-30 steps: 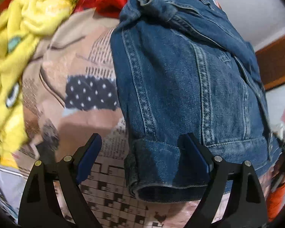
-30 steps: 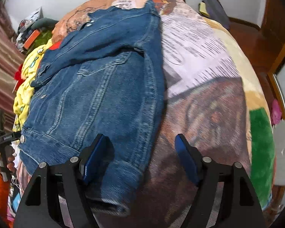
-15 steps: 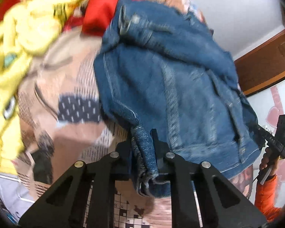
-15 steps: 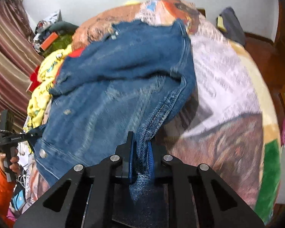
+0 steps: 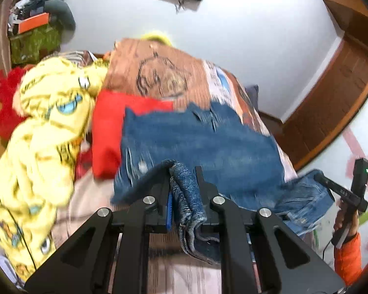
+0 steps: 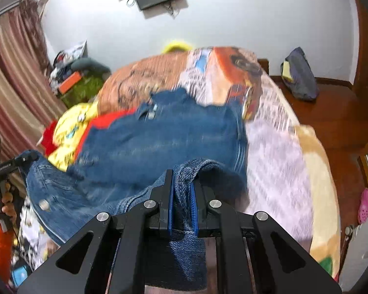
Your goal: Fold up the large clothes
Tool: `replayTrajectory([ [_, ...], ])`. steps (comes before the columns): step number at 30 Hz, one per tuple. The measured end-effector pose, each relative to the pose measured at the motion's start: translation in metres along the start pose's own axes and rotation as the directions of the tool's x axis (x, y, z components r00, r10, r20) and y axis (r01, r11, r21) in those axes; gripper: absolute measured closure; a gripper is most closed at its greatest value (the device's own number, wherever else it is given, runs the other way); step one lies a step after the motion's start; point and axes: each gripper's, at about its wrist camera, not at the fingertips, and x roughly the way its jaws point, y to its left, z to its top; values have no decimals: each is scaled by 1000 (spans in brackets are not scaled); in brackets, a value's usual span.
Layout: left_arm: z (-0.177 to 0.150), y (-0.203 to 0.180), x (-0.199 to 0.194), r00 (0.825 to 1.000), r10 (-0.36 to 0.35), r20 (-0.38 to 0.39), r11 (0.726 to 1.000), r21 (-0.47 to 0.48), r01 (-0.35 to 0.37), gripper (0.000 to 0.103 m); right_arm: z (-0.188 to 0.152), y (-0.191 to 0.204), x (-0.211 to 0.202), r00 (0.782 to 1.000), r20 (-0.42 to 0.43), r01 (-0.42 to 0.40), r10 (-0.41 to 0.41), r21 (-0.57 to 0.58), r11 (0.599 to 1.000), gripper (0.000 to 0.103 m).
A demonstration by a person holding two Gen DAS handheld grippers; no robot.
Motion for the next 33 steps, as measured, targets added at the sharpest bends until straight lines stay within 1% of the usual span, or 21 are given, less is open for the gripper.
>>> replayTrajectory([
  [4, 33, 7, 25, 999, 33, 28, 998, -48, -32, 89, 35, -12, 21, 999, 25, 20, -20, 25, 999, 93],
  [8, 52, 18, 56, 997, 66, 29, 995, -81, -63, 89, 61, -22, 52, 999, 15, 51, -52, 27, 998, 93],
  [10, 58, 26, 83, 995, 99, -2, 991, -94, -99, 89, 69, -27, 72, 998, -7, 57, -57, 39, 998, 93],
  [11, 57, 28, 91, 994, 112, -16, 989, -95, -113, 89, 72, -29, 85, 998, -24, 66, -65, 41, 997, 93],
  [14, 56, 41, 129, 985, 159, -74, 982, -96, -165, 89, 71, -35, 118, 993, -75, 90, -88, 29, 995, 92],
  [16, 50, 52, 157, 975, 185, -122, 976, -89, -197, 88, 69, -41, 137, 989, -104, 105, -102, 19, 994, 92],
  [20, 34, 64, 192, 957, 216, -192, 972, -55, -230, 86, 62, -51, 154, 985, -128, 114, -112, 7, 993, 91],
  [21, 31, 64, 196, 955, 221, -199, 972, -39, -233, 84, 61, -53, 154, 987, -127, 103, -102, 1, 995, 91],
  [23, 26, 60, 200, 950, 242, -199, 970, 16, -243, 84, 62, -56, 151, 988, -130, 77, -77, 0, 997, 91],
  [26, 25, 47, 195, 938, 288, -195, 956, 115, -269, 83, 65, -58, 144, 989, -140, 55, -54, 3, 998, 87],
  [27, 25, 39, 191, 927, 326, -188, 940, 168, -297, 77, 66, -57, 139, 988, -141, 55, -55, -3, 998, 87],
  [28, 26, 35, 187, 920, 349, -178, 929, 194, -315, 70, 67, -54, 133, 988, -140, 58, -60, -15, 998, 86],
  [29, 26, 30, 181, 914, 371, -160, 916, 222, -333, 67, 67, -51, 128, 988, -135, 65, -68, -27, 997, 83],
  [30, 27, 24, 171, 917, 374, -139, 910, 244, -334, 62, 67, -48, 121, 988, -123, 87, -92, -46, 995, 82],
  [31, 29, 20, 164, 922, 365, -127, 911, 252, -326, 57, 68, -44, 114, 986, -104, 125, -132, -70, 990, 80],
  [32, 30, 16, 153, 927, 358, -111, 911, 259, -321, 54, 67, -38, 106, 981, -80, 169, -178, -105, 980, 79],
  [33, 32, 12, 146, 929, 356, -97, 910, 262, -322, 50, 66, -34, 99, 977, -64, 195, -205, -133, 972, 78],
])
